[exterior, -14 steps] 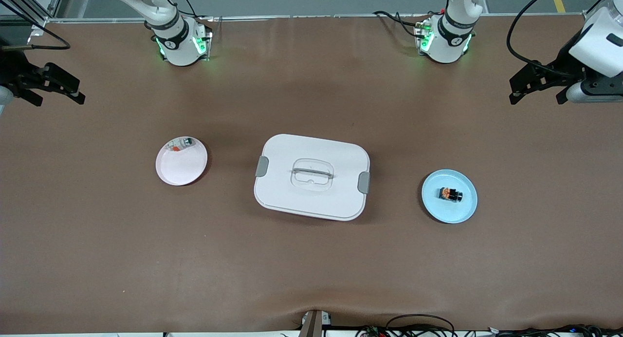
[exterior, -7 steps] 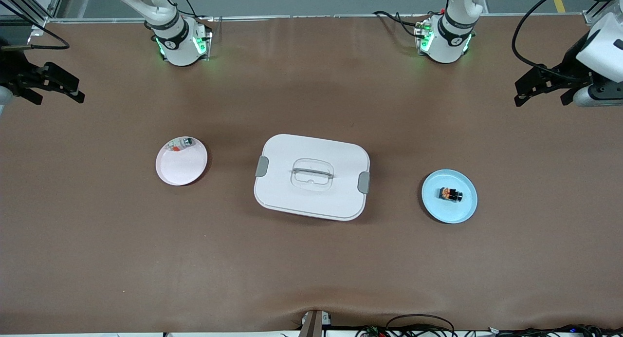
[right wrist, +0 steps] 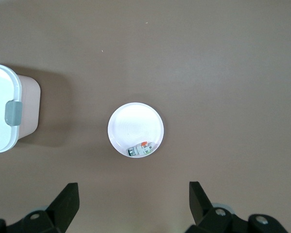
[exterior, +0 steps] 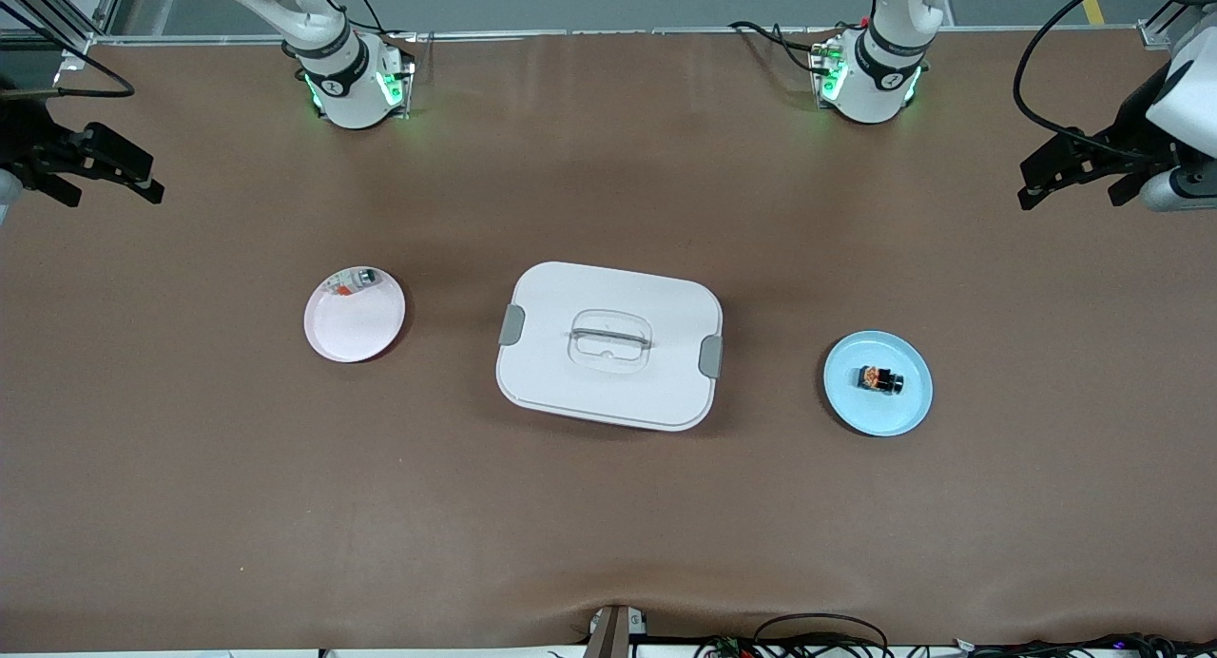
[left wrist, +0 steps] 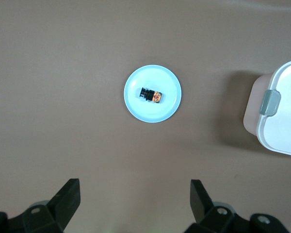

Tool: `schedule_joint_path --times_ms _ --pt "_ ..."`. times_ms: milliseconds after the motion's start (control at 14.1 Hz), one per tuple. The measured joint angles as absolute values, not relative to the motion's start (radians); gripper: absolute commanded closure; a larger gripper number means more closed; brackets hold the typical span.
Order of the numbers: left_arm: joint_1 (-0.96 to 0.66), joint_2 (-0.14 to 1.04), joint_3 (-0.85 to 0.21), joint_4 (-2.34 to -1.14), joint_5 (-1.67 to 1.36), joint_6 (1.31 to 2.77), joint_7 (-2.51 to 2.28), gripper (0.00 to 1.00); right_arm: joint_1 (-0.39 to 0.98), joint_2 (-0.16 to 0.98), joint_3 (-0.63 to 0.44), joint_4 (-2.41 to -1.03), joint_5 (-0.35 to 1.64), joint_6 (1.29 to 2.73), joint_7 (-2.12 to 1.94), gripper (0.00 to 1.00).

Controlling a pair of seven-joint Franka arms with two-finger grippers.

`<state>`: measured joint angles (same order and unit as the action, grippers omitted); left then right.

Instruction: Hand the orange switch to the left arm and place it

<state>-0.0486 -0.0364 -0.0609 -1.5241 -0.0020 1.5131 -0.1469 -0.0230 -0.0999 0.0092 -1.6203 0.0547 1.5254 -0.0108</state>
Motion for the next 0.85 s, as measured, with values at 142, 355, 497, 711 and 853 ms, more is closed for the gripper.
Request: schedule_joint_path --times_ms 142,355,497,711,853 --pt "-0.048 -0.036 -0.061 -1.524 -0.001 1.513 -0.147 0.00 -0.023 -0.100 0.009 -1.620 0.055 1.527 -0.011 0.00" --pt "-0.048 -0.036 -0.061 -1.524 0.016 1.512 -0.147 0.00 -0.023 -0.100 0.009 -1.620 0.055 1.527 -0.011 0.00" --pt "-0.048 -0.036 -0.062 -1.524 0.019 1.510 -0.147 0.00 -0.023 -0.100 0.009 -1.620 0.055 1.527 -0.011 0.00" --pt "-0.048 -0.037 -0.063 -1.521 0.019 1.496 -0.136 0.00 -0.023 -0.100 0.009 -1.620 0.055 1.527 -0.011 0.00" --pt "-0.048 -0.038 -0.063 -1.520 0.019 1.489 -0.132 0.00 -0.023 -0.100 0.009 -1.620 0.054 1.527 -0.011 0.00"
